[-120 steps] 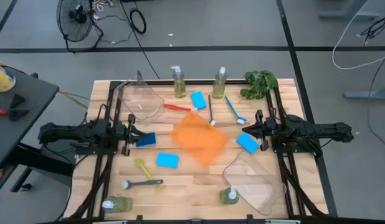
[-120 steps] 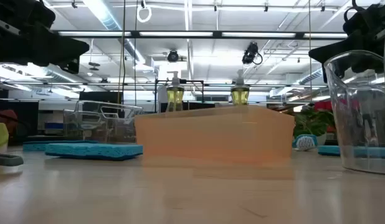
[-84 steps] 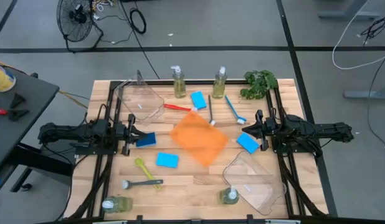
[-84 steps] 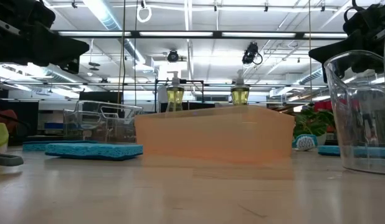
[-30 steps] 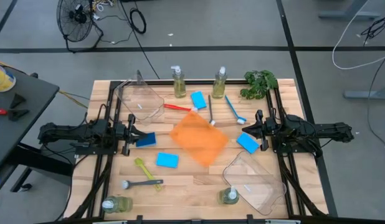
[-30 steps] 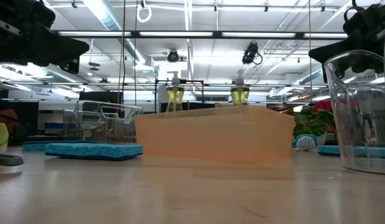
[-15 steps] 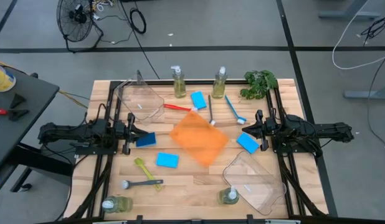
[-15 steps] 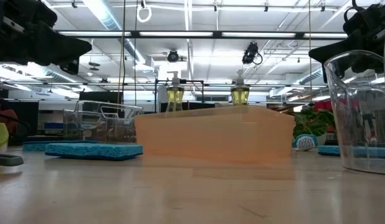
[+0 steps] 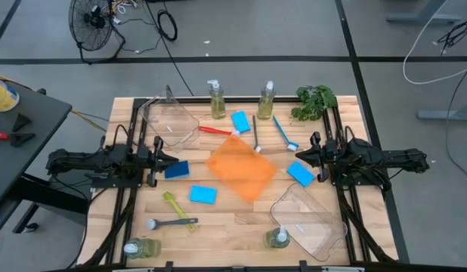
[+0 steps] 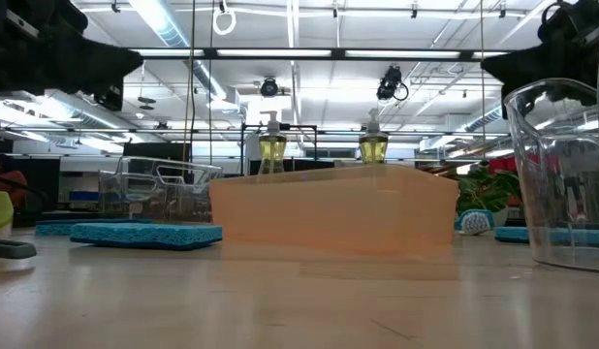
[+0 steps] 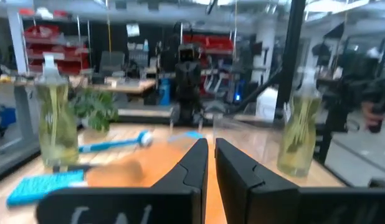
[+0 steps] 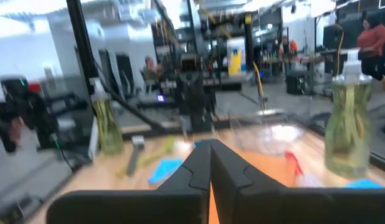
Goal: Pick & Place Kitchen Sink Supplies
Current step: Put the yellow dish soap into the orange bin
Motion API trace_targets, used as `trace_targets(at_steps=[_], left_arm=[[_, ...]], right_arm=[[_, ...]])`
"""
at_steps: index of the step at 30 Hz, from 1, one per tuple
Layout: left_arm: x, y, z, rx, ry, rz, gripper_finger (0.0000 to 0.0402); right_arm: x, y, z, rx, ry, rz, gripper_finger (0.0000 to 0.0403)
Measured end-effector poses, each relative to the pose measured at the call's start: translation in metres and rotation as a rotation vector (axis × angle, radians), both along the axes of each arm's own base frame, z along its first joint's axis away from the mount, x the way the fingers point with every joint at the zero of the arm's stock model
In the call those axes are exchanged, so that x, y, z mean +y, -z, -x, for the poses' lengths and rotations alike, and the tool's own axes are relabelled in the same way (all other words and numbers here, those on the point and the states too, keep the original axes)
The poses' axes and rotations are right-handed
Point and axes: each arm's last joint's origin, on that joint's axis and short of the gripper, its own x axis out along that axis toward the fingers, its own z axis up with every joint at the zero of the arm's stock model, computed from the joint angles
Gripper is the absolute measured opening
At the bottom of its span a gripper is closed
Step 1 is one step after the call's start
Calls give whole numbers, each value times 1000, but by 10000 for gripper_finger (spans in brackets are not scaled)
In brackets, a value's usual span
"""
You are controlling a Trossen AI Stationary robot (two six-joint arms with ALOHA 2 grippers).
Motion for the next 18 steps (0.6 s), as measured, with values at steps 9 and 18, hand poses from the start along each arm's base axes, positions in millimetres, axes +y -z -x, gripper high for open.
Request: trace_targets(at_steps=[9,18], left_arm=[[1,-22,6,-238,-20,78,37],[3,-36,11,-333,-40,92,8]], right_arm=[[-1,-13,3,-139,21,-69,13],[-4,-15,4,-170,106,-171,12]])
